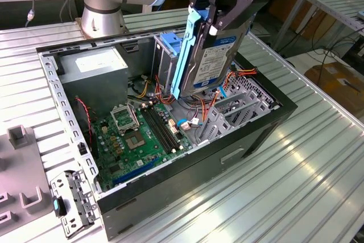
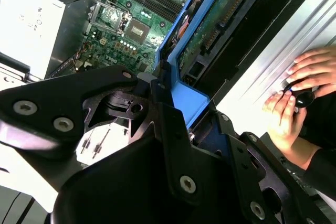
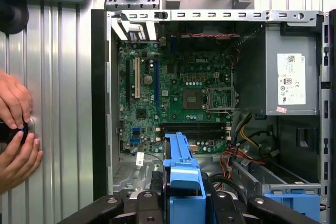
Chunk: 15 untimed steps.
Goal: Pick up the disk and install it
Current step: 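Insert the disk into the insertion slot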
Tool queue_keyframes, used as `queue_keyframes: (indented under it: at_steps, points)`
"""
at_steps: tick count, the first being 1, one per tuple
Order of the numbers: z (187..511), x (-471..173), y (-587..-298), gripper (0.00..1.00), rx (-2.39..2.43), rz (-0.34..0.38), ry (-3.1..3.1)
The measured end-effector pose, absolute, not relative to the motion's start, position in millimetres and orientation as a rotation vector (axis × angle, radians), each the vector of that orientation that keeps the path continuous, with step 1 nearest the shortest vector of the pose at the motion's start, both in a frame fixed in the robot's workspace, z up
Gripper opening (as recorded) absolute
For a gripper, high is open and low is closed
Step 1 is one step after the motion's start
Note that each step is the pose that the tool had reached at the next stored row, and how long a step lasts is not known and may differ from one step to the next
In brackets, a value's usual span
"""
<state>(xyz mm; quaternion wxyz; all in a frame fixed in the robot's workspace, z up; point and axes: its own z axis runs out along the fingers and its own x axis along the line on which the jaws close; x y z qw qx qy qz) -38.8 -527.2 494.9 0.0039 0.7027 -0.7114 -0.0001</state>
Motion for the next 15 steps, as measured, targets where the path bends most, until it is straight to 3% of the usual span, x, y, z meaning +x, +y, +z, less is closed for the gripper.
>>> queue_keyframes:
  at_steps: [15]
  points:
    - [492.0,-13.3,-539.7,0.37,2.202,0.0,-2.229]
